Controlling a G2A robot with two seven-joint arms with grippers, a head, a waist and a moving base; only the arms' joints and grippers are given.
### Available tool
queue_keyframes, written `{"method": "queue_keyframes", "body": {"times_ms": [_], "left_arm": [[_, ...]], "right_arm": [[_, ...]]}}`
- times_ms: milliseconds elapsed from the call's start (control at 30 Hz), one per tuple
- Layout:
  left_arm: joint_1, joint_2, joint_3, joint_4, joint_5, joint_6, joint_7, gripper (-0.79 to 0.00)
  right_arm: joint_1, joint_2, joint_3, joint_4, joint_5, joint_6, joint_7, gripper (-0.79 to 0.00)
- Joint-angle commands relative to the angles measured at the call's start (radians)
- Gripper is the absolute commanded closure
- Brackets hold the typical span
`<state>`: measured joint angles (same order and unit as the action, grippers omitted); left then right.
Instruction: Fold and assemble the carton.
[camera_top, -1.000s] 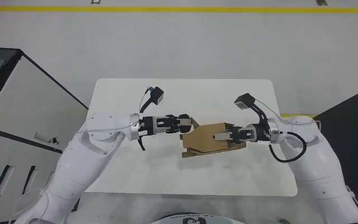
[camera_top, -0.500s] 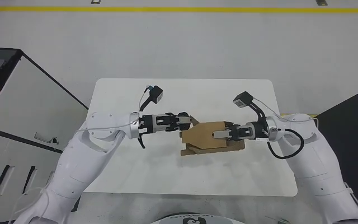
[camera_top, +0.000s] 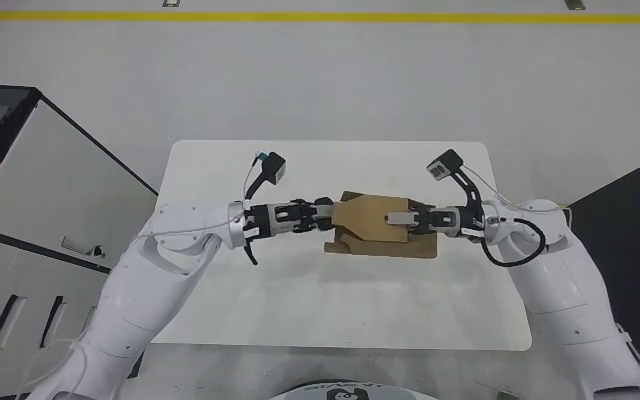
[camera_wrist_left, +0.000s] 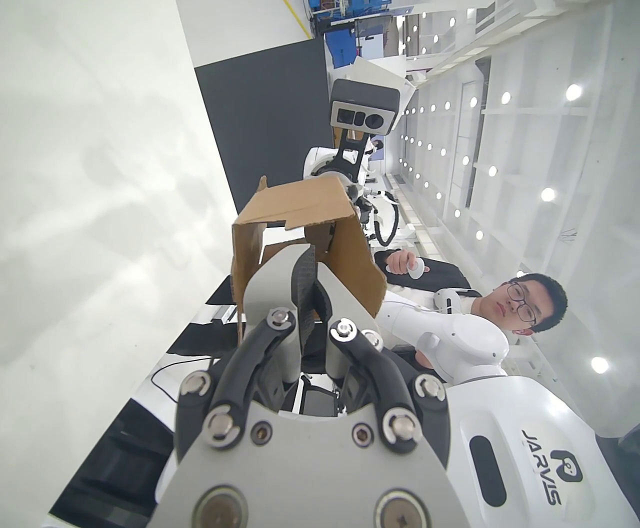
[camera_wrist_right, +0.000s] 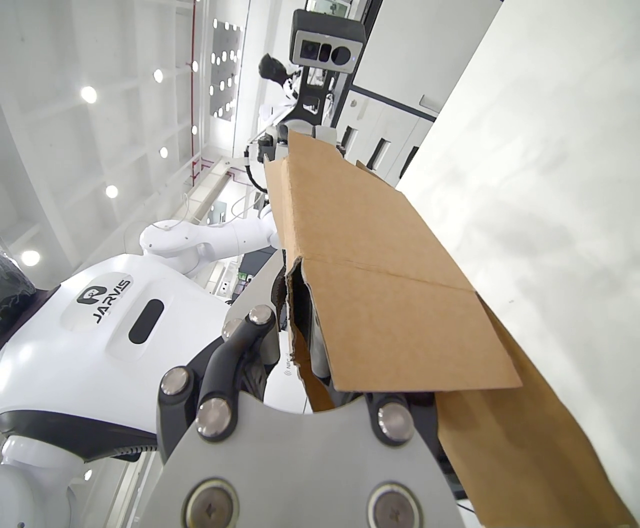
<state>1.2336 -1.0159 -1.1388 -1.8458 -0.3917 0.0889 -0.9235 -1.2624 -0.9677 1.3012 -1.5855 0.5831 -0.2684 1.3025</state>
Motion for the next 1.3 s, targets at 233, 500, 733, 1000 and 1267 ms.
{"method": "queue_keyframes", "body": {"times_ms": [233,500,733,1000,1267], "left_arm": [[-0.032,-0.013,0.055,0.019,-0.013,-0.014,0.004,0.0],[-0.053,-0.019,0.072,0.034,-0.017,-0.013,-0.004,0.0],[-0.056,-0.02,0.065,0.043,-0.013,-0.013,0.008,0.0],[-0.057,-0.022,0.069,0.045,-0.009,-0.014,0.01,0.0],[-0.067,-0.029,0.095,0.05,-0.022,-0.014,-0.002,0.0]], "right_arm": [[0.011,-0.002,-0.008,0.01,-0.005,0.015,-0.028,0.0],[0.011,-0.002,-0.002,0.017,-0.017,0.022,-0.061,0.0],[0.012,-0.003,-0.007,0.015,-0.006,0.021,-0.048,0.0],[0.023,-0.005,-0.018,0.023,0.002,0.026,-0.048,0.0],[0.034,-0.008,-0.026,0.038,-0.006,0.038,-0.083,0.0]]}}
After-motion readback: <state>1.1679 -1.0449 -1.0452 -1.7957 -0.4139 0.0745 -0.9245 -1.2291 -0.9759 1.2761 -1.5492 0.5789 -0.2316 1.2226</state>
